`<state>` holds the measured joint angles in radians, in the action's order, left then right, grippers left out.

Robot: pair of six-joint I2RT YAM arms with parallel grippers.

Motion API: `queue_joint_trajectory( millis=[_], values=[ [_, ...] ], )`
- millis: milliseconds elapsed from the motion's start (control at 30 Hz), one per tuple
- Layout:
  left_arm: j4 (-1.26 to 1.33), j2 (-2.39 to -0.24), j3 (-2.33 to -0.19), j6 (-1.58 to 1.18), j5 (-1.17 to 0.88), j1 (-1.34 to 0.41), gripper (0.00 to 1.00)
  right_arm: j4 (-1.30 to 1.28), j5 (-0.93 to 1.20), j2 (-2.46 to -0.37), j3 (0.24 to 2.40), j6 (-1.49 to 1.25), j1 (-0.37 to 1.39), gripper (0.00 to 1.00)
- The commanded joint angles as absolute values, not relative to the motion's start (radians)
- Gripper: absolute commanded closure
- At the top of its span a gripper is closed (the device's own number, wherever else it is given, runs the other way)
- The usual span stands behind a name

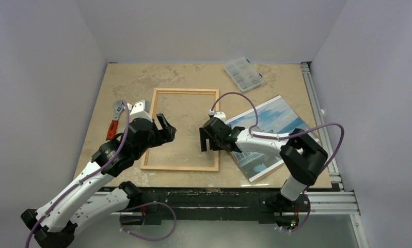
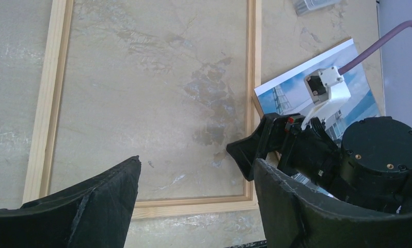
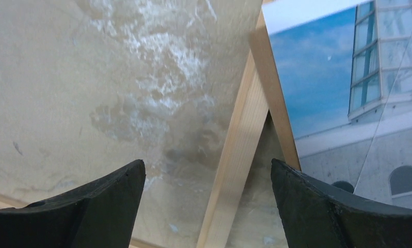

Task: Put the photo into the frame
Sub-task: Adjust the photo frame item at the center of the board.

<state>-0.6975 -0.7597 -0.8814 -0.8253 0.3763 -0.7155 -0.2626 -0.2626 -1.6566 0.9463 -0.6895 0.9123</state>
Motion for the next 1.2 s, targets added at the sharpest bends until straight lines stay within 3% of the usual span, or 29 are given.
queue_joint_trajectory(
  millis=[0, 300, 733, 1000, 1167],
  values=[
    [-0.677, -0.749, -0.878, -0.802, 0.377, -0.710, 0.22, -0.249, -0.404, -1.691, 1.053, -0.696, 0.890, 0.10],
    [-0.668, -0.748, -0.860, -0.806, 0.373, -0.707, 0.21, -0.206, -0.343, -1.766, 1.122, -0.692, 0.746, 0.09],
    [-0.665, -0.765, -0.861, -0.802, 0.347, -0.704, 0.20, -0.256, -0.254, -1.832, 1.284, -0.625, 0.693, 0.08],
    [-0.608, -0.830, -0.844, -0.808, 0.236, -0.704, 0.17, -0.285, -0.060, -1.694, 1.171, -0.658, 0.619, 0.08],
    [-0.436, -0.903, -0.782, -0.851, 0.093, -0.704, 0.16, -0.309, 0.042, -1.581, 1.015, -0.678, 0.537, 0.08]
  ],
)
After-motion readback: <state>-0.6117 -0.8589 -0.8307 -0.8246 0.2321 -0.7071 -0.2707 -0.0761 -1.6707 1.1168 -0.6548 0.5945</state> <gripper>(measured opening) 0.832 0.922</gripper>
